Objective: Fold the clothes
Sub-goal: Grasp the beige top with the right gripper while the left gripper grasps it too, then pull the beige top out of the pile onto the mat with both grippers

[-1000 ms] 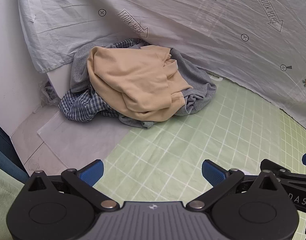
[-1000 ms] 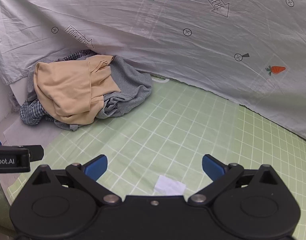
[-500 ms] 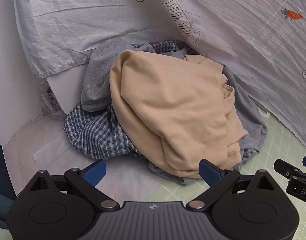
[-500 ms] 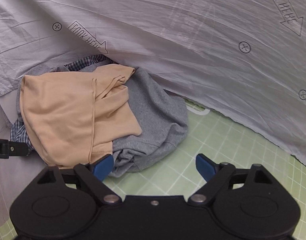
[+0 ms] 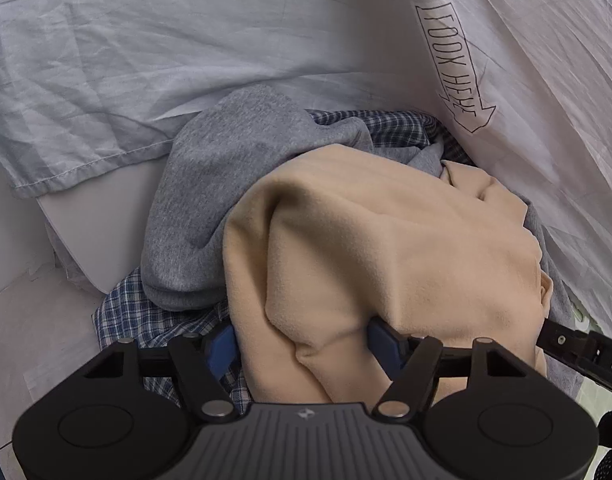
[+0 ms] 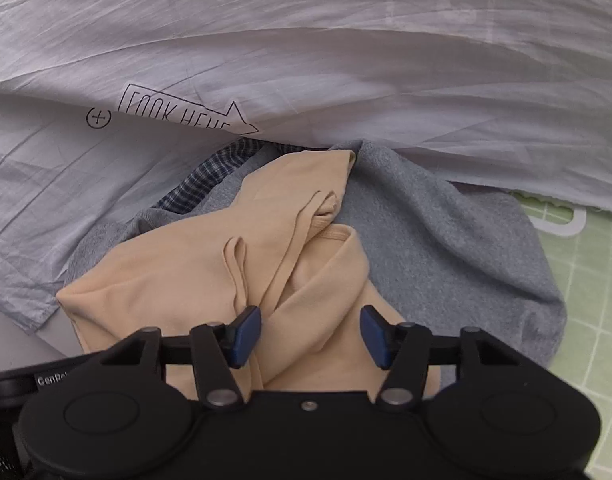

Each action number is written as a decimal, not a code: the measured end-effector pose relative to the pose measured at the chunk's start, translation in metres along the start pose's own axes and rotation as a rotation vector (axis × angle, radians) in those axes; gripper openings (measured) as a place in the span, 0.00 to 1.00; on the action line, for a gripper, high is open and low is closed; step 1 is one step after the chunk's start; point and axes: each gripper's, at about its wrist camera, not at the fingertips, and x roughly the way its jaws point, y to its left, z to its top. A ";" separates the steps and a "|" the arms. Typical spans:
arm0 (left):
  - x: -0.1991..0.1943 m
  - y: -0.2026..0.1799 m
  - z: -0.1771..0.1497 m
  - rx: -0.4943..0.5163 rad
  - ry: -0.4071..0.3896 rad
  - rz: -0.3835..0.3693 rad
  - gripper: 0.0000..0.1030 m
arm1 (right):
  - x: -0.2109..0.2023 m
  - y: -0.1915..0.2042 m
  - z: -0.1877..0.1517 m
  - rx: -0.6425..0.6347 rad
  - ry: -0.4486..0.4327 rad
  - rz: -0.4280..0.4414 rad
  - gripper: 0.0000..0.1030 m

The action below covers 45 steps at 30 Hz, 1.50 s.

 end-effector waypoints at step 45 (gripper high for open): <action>-0.225 -0.152 -0.332 0.194 0.187 -0.264 0.18 | -0.488 -0.290 -0.312 0.243 -0.261 -0.801 0.06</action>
